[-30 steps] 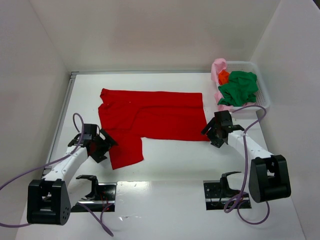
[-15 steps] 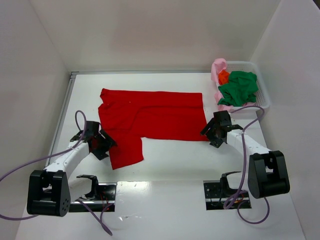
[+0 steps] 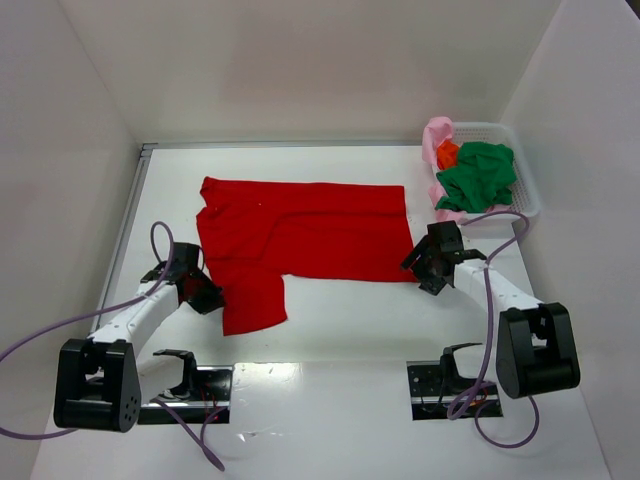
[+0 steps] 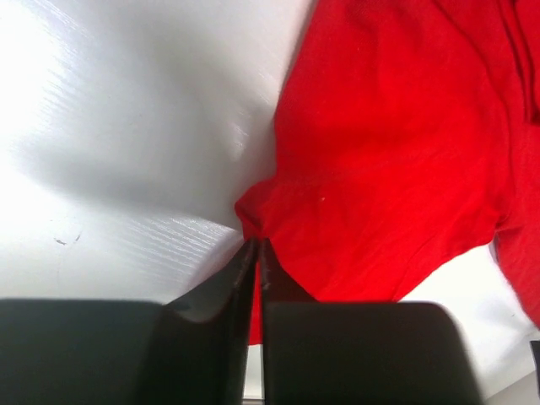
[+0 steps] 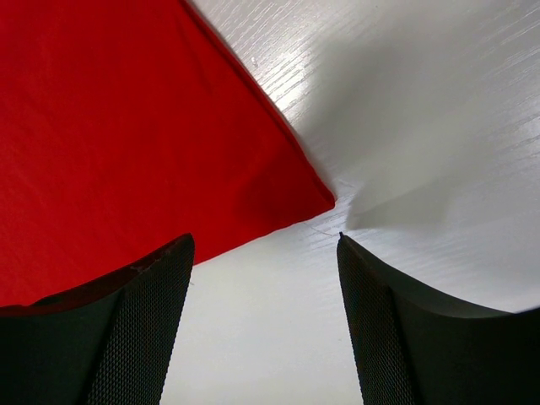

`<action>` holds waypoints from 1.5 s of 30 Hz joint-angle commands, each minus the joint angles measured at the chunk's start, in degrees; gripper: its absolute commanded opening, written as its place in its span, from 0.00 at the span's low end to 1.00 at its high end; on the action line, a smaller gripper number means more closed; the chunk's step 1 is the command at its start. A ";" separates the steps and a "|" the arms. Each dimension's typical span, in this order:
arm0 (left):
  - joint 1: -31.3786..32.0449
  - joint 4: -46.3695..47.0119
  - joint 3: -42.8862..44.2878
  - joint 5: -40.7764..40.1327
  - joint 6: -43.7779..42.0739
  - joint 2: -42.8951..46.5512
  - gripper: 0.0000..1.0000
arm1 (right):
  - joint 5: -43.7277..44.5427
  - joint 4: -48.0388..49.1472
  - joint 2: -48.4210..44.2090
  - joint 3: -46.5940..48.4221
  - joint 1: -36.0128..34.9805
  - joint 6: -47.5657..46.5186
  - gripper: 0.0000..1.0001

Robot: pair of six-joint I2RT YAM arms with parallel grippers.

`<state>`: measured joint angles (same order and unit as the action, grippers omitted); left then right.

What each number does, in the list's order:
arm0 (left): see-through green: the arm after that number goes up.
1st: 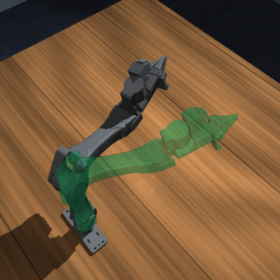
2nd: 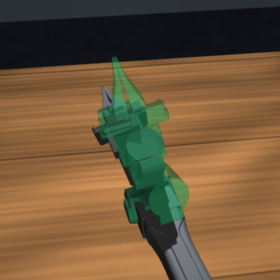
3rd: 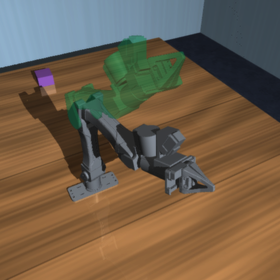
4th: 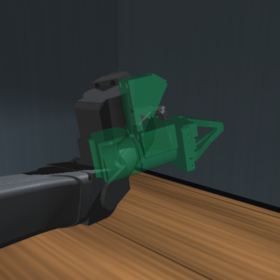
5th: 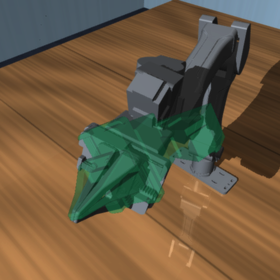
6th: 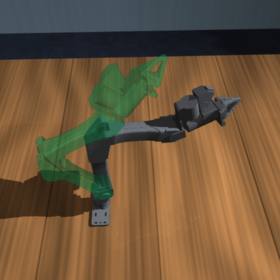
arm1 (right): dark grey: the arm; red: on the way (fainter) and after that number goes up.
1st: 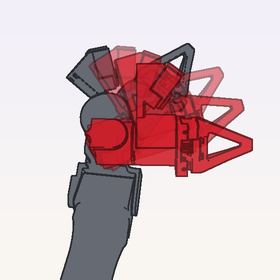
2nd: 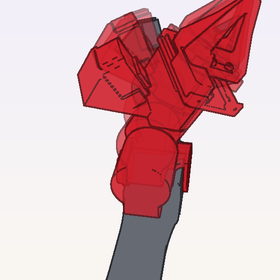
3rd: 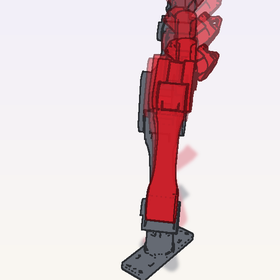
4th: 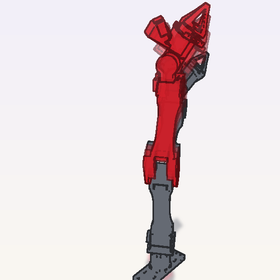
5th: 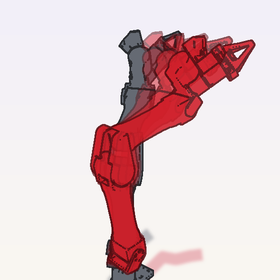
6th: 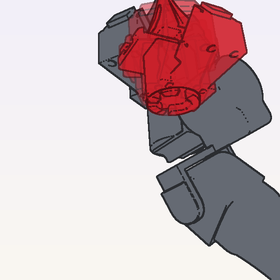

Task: Fold and stack the t-shirts
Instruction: Grap the side of the flattened tshirt closest away from the robot with both arms

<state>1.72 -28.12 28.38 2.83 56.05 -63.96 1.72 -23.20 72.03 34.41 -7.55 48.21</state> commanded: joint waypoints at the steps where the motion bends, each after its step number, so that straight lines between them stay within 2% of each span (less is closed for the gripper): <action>1: 0.31 -0.45 0.18 -0.19 1.25 0.95 0.08 | 1.01 1.32 -1.98 -0.31 0.17 0.75 0.74; 3: 0.31 -1.06 0.71 -0.19 1.25 0.95 0.00 | 1.53 0.79 -1.98 -0.31 0.17 0.75 0.72; 8: 0.31 -2.73 2.55 -0.72 1.25 2.79 0.00 | 2.59 0.79 -1.98 -0.84 0.17 1.28 0.60; 21: 0.31 -5.27 7.13 -1.42 -0.33 3.85 0.00 | 5.05 -0.27 1.79 -0.32 0.17 3.03 0.53; 31: 0.31 -7.56 11.61 -1.42 -0.33 4.37 0.00 | 6.10 1.58 2.85 -0.84 0.17 3.56 0.51; 37: 0.31 -8.09 12.93 -1.95 -0.33 4.37 0.00 | 7.25 1.58 3.38 -0.31 0.17 3.56 0.39; 45: 0.31 -8.09 12.93 -1.95 -0.86 4.37 0.00 | 8.39 1.58 6.45 1.53 0.17 2.42 0.28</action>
<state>1.78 -35.62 39.38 1.32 55.66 -60.58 7.38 -22.74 76.82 34.92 -7.55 50.98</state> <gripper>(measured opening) 0.003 0.291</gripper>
